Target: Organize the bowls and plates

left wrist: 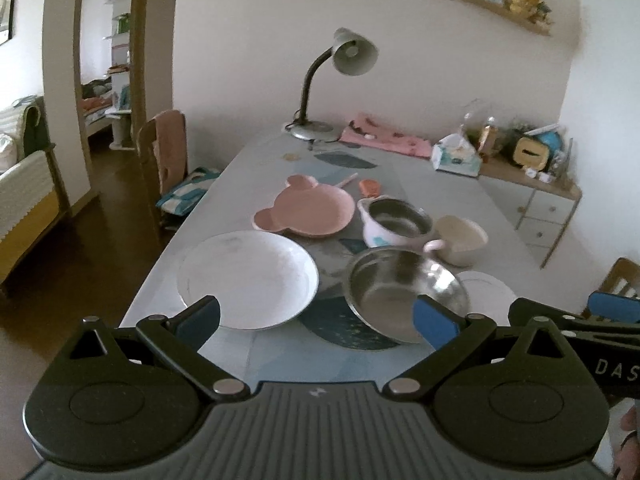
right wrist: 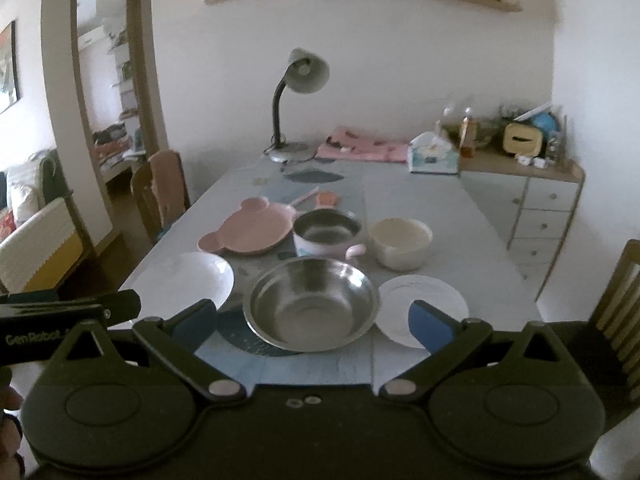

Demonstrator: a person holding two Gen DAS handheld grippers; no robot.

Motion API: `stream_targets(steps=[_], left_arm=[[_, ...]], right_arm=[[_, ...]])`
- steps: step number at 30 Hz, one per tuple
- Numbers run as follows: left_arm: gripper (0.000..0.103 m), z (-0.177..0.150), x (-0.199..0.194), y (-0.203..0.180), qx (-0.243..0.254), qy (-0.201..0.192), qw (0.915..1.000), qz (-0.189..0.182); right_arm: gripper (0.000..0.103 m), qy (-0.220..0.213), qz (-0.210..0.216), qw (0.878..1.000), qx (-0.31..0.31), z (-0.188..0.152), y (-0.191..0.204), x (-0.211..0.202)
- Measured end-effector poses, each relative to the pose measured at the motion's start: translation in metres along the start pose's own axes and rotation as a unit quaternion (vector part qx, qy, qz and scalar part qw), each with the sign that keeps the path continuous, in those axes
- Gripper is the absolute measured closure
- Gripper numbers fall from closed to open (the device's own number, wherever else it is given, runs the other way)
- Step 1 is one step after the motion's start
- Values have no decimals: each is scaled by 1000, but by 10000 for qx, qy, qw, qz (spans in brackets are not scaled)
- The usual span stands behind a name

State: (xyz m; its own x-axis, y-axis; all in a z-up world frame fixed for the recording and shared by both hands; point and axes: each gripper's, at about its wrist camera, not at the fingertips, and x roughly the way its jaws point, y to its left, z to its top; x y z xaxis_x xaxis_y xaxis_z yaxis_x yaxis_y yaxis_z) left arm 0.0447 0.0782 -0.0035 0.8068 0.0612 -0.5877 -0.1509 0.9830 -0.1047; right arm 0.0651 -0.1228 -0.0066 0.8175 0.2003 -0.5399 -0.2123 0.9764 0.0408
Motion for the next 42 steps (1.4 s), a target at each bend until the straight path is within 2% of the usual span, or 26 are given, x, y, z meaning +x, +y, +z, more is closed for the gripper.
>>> stream_targets(steps=[3,7,10,12,16,19,28,30,34,38,42], left_arm=[[0,7,26,9,-90,200,9997,-73],[0,18,67,24,-276,465,9985,30],[0,26,100,40,-356,669,9967,283],[0,32,124,52,-440,856,9942,473],[0,41,166,74,-454,1154,9902,635],[0,44,192,85,-346,1274,9869,928],[1,51,243,124,-558,1853,9744,1147],[10,52,250,130,-562,1952,9721,1173],[10,53,260,135,-508,2074,9706,1111],[28,53,272,145,-590,2244,9672,1032],[37,49,278,152,-708,2410,9630,978]], right_arm=[[0,131,60,9999,-76,3,5,21],[1,317,192,9990,-245,13,14,57],[2,444,362,9973,-456,22,23,86],[2,674,577,9949,-482,31,26,113],[6,980,767,9901,-648,45,38,166],[11,1248,907,9843,-861,53,50,209],[25,2139,1254,9635,-1009,64,89,293],[30,2311,1245,9596,-1011,62,93,304],[37,2586,1213,9529,-1021,56,98,318],[47,2709,1155,9491,-1118,49,102,327],[55,2783,1147,9471,-1113,45,102,333]])
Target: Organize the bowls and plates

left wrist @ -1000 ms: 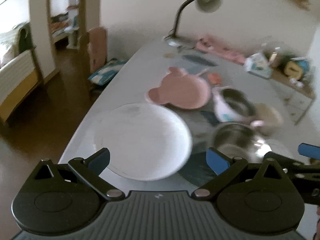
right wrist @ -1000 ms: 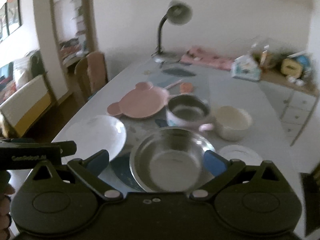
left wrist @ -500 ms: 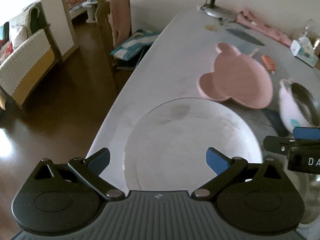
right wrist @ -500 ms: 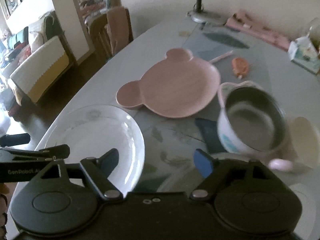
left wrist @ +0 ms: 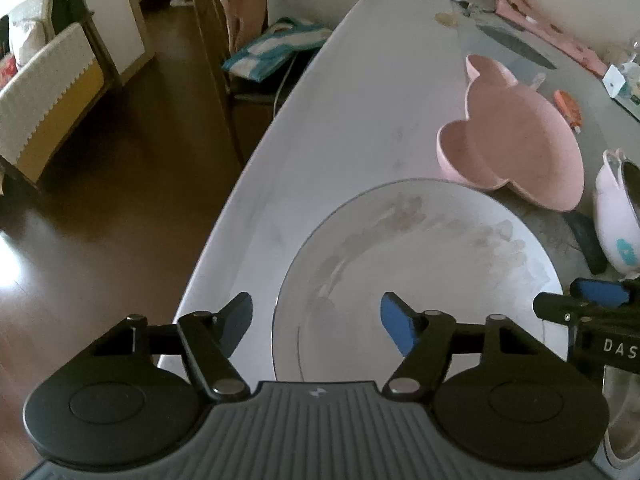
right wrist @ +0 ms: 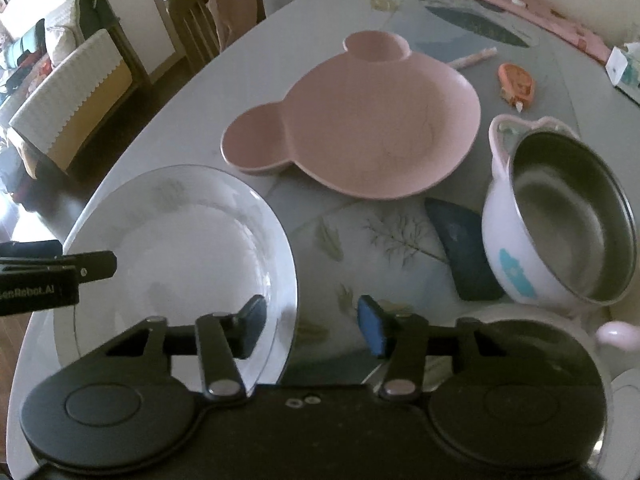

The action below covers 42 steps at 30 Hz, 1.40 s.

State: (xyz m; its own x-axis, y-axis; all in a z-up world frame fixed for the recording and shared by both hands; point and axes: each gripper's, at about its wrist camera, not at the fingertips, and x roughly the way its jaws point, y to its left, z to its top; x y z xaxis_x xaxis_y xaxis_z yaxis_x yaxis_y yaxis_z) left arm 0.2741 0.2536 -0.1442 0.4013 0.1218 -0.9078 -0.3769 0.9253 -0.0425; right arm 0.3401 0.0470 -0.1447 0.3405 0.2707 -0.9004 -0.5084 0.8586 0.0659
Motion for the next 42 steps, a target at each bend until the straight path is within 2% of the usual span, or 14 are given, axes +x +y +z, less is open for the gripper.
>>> stream_targets(steps=[1,4,9,13,15,19,21,24,25,27,34,40,42], left_arm=[[38,0,2,0,4,50,10000,-28],[46,-2,6,-1,27,119,9999,-28],[61,1,7,6,-121,164,9997,-136],[63,-1,9,5,-80,187,9997,-119],[65,-1,9,6,-140,190,9997,-118],[68,2,9,10,-283,223,9992,-162],[71,2,9,13,-332,221,9990,-189],[74,2,8,15,-374,209,9989,-210],[74,3,8,16,-374,209,9989,-213],[74,2,8,16,-343,205,9990,-214],[75,2,8,16,-355,215,9989,-222],[75,3,9,20,-449,253,9982,-304],[74,3,9,21,-491,243,9980,-316]], right_arm=[[56,-2,-1,10000,-5,0,0,1],[65,72,93,9999,69,3,-2,4],[65,74,87,9998,180,8,-6,7],[70,110,162,9996,192,12,-6,10],[75,124,191,9996,182,13,-6,12],[78,172,260,9993,217,12,-3,16],[86,174,320,9991,219,11,-2,16],[89,172,347,9990,240,10,-1,15],[89,167,340,9990,226,11,-1,13],[80,42,384,9988,287,17,-6,8],[77,71,576,9969,526,29,-22,9],[77,334,751,9946,627,26,-20,21],[85,417,826,9934,679,24,-19,24]])
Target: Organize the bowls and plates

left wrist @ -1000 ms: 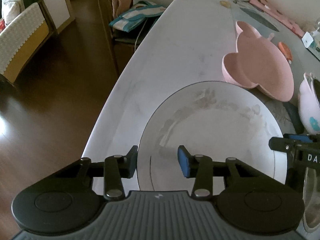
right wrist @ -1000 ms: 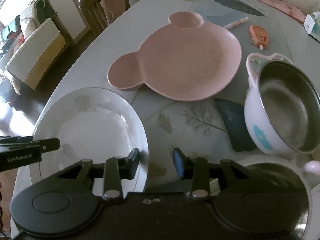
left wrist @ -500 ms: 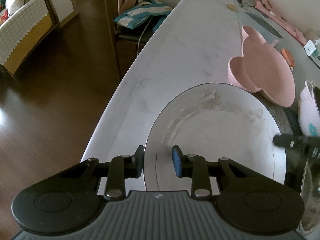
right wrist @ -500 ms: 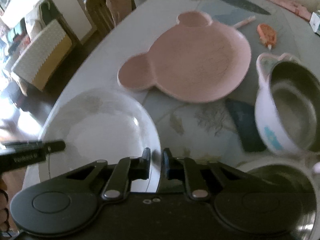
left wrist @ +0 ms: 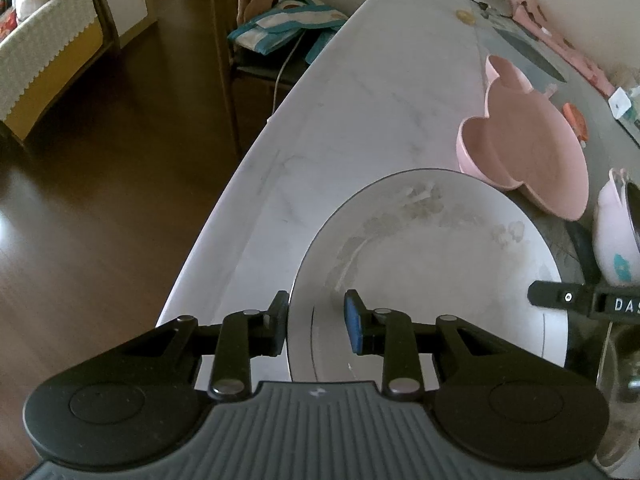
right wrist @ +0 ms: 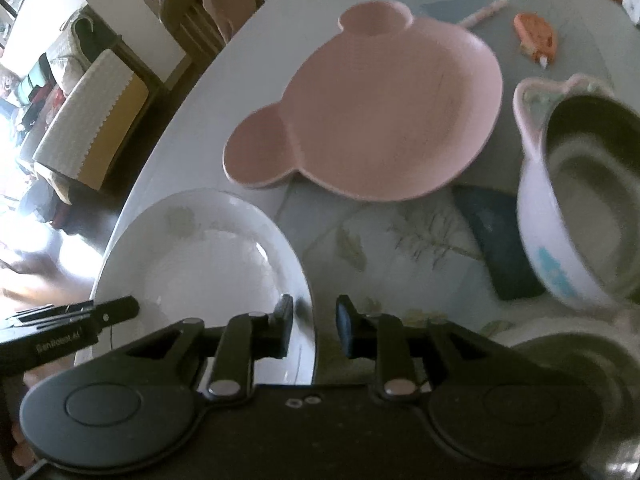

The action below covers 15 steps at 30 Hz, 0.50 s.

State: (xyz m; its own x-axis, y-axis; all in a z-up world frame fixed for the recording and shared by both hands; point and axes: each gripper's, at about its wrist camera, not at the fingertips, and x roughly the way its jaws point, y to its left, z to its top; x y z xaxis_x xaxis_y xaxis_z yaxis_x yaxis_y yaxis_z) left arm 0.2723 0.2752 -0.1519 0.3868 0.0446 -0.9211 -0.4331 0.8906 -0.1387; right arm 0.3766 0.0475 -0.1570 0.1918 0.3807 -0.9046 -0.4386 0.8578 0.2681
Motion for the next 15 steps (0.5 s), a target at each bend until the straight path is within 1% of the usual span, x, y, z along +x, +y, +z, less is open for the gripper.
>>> stream_targets(steps=[3,7,11,15], left_arm=[[74,-1,-1,-2,-3,-71,9999,89],[75,-2,-1,-1,-50,-70,9999,76],[80,0,-3,2,-46,-31,10000,59],[84,-2,-8,1,3,-40,9999,163]], right_arm=[[89,-21,58,10000,31,-3,1,1],[89,-79,-23,9999,-150,-5,7,0],[90,-111,-7,9999,-121,-9,6,-3],[91,-123,16,9999,-113,-10,6,-8]])
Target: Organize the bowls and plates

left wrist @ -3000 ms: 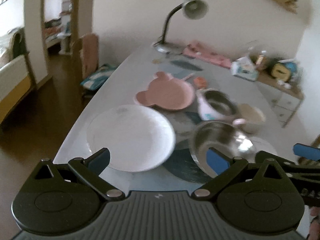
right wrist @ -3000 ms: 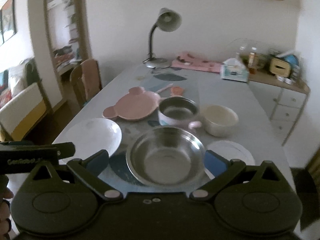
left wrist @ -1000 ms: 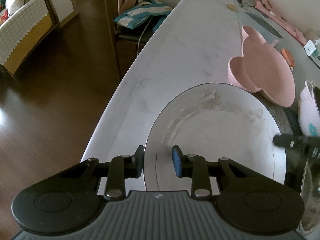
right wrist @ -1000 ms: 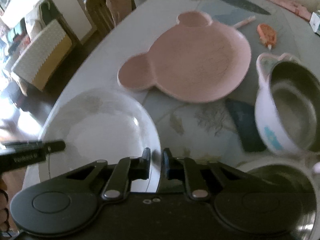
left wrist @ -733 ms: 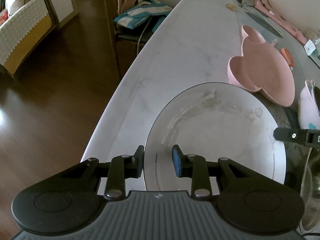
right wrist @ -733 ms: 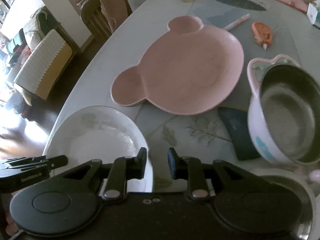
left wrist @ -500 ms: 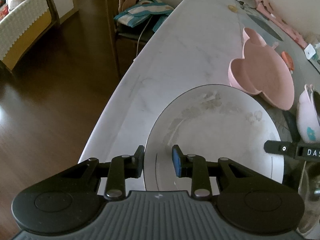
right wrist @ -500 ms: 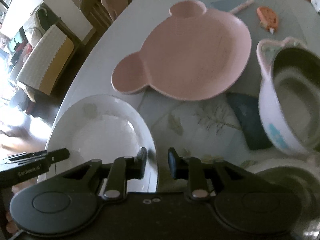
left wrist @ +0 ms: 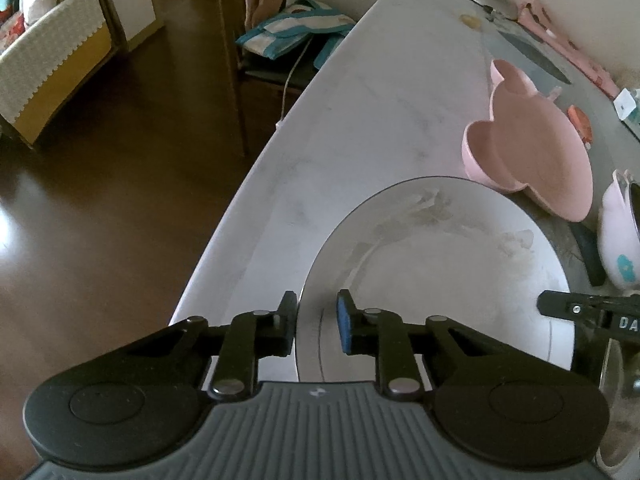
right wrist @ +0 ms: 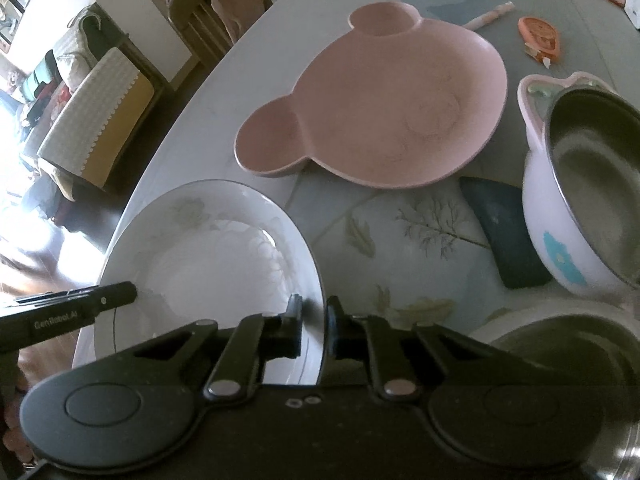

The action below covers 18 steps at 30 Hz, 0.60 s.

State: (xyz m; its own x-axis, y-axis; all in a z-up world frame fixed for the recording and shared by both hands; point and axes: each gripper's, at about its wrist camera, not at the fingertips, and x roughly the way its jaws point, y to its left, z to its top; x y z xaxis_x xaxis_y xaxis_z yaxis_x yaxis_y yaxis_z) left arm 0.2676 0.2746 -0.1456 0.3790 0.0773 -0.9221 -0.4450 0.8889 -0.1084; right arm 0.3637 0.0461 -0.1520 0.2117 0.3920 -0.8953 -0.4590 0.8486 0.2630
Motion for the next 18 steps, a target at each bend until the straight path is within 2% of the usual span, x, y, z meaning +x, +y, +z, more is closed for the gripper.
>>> stream_targets(steps=[10,18], left_arm=[[89,-27,-15,7,97,16,10000,0],[90,-74,-32,15,112,56,9999,-81]], right_arm=[[95,-44,53,10000,24,-22,7,-23],[97,-30,108,9999,-112,-58,21,-46]])
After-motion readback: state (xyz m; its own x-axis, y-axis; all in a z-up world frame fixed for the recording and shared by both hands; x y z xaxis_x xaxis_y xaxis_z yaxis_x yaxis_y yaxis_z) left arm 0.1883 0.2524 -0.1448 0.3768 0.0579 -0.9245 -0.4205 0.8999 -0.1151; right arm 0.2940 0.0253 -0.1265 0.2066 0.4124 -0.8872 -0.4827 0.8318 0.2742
